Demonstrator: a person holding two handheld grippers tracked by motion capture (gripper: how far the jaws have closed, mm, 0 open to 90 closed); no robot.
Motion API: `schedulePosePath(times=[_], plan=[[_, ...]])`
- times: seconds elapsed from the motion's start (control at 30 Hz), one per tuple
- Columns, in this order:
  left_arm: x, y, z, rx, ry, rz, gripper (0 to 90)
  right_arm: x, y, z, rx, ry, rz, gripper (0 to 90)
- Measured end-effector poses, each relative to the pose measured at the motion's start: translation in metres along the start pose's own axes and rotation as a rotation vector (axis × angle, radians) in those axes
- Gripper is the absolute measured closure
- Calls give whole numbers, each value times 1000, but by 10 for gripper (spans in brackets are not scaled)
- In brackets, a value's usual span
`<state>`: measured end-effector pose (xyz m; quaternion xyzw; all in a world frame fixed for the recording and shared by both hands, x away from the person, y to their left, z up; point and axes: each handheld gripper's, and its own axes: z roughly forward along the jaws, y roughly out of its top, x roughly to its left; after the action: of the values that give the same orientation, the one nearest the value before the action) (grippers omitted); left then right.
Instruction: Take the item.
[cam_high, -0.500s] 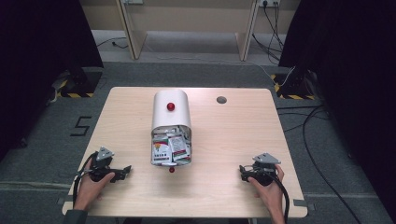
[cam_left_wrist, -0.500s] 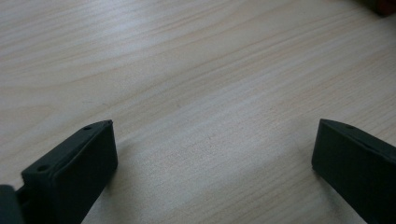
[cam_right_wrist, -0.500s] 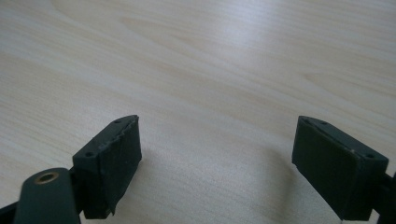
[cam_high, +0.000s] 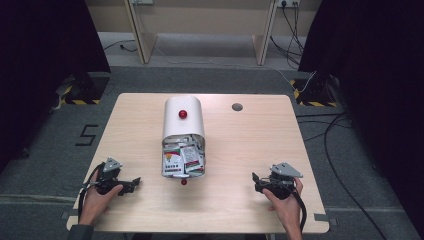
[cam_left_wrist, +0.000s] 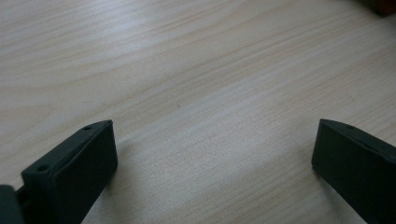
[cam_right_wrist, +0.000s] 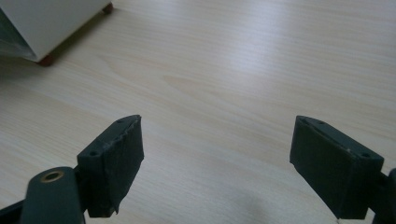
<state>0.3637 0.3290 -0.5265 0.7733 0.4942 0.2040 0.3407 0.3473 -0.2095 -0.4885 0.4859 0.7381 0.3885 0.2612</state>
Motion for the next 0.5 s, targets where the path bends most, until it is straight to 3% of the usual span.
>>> schedulePosePath(times=[0.5], plan=[[0,0,0,0,0,0,0,21,20,-16,-59,53,-28,199]])
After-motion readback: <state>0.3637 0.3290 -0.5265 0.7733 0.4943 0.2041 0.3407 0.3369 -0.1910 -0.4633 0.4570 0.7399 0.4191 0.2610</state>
